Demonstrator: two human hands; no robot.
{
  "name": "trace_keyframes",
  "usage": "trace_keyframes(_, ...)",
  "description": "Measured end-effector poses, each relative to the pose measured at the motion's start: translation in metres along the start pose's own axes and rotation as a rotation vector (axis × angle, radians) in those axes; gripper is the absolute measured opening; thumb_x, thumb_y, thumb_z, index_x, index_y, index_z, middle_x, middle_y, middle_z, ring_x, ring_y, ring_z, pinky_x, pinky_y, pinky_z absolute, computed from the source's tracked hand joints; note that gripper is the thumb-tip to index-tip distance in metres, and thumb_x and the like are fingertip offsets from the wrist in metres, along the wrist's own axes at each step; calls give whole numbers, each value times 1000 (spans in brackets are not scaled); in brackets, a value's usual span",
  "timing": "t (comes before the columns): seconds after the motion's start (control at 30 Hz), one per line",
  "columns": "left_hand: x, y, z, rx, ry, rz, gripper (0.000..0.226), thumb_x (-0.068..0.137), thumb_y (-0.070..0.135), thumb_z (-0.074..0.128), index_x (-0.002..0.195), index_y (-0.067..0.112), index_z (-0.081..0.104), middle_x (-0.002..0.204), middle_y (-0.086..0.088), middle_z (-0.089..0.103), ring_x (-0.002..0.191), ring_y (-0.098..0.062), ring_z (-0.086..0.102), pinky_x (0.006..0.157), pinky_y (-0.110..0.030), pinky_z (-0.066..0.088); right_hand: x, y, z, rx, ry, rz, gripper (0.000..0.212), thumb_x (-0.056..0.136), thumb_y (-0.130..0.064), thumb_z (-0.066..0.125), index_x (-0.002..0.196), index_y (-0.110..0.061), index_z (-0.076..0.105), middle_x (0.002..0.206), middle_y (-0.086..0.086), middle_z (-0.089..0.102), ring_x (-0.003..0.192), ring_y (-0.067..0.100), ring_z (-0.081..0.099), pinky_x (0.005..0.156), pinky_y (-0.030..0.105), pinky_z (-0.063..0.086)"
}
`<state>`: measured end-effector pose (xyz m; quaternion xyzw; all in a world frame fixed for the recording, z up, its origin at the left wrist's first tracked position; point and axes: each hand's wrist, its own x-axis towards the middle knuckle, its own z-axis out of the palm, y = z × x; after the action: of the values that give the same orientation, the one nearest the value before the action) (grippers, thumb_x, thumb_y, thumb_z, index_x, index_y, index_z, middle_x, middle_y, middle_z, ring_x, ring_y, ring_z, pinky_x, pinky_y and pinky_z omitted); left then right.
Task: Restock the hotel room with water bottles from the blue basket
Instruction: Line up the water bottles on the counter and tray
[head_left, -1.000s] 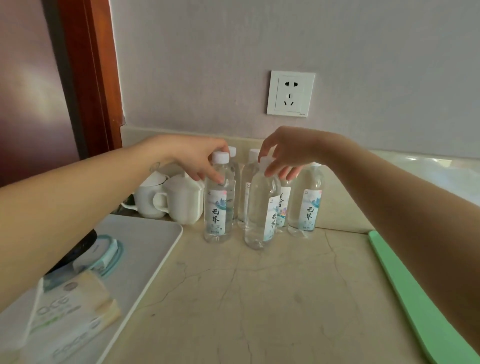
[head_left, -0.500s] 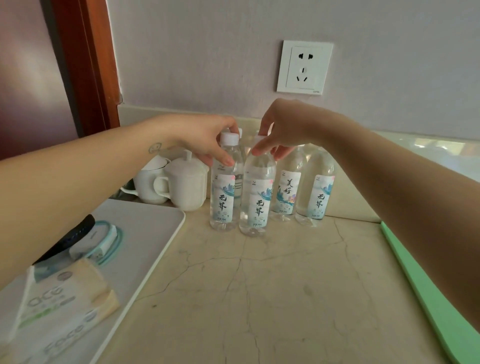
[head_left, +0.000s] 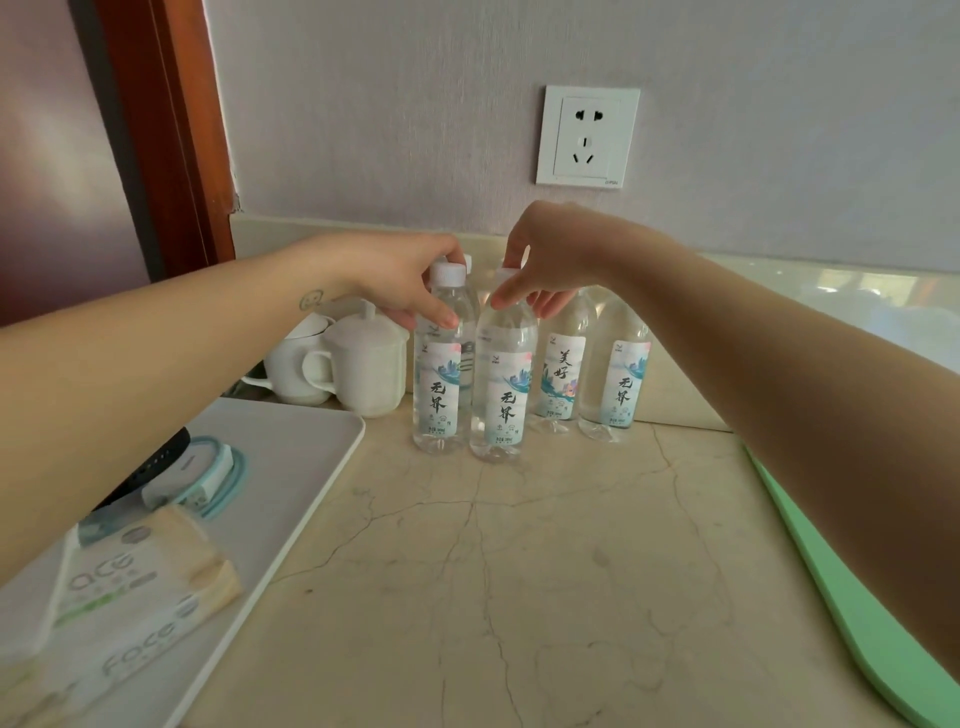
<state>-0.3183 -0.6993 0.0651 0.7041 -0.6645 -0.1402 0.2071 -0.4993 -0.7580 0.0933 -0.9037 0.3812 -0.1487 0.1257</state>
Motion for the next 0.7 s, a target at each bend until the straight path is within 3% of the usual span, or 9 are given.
trace_keyframes(0.1,-4,3,3,28,14,-16,56,80,22,80,124,25,45,117,-16,58,97,-31,69,78,-38,61,-7,-2,3,22,18,8,58,76,-25,84,121,-2,57,75,12,68,65,20,73,54,27,60)
trace_keyframes(0.17,-8,8,1,98,12,-34,70,78,29,81,133,26,38,113,-14,60,92,-31,70,77,-40,61,-13,-2,3,42,31,14,65,78,-28,82,130,-2,52,83,10,67,69,20,73,62,30,62)
trace_keyframes(0.3,-15,39,-13,356,137,10,105,67,55,81,146,29,17,135,-14,43,113,-31,54,95,-42,47,-32,0,-24,113,56,45,64,87,-36,72,132,3,50,104,16,68,80,25,74,76,39,62)
trace_keyframes(0.37,-16,66,-16,377,252,70,104,68,59,78,147,32,17,140,-16,30,114,-31,50,96,-40,41,-44,4,-48,66,89,67,52,89,-32,70,125,4,56,96,14,70,81,24,74,78,40,61)
trace_keyframes(0.47,-10,117,-1,365,330,254,87,77,56,74,144,29,24,137,-12,31,115,-32,52,99,-44,44,-72,21,-86,-23,138,137,36,89,-25,72,116,-2,65,91,10,72,80,18,73,75,35,61)
trace_keyframes(0.57,-1,169,31,383,272,424,79,81,58,67,143,29,28,134,-7,37,107,-26,55,89,-40,46,-106,48,-110,-102,169,245,34,88,-23,73,115,-4,67,92,8,73,81,17,73,72,31,60)
trace_keyframes(0.7,10,233,73,344,127,610,78,84,59,64,145,26,29,138,-6,42,107,-22,54,90,-35,43,-163,87,-130,-232,134,420,36,86,-26,74,115,-5,69,93,5,73,86,18,72,80,33,59)
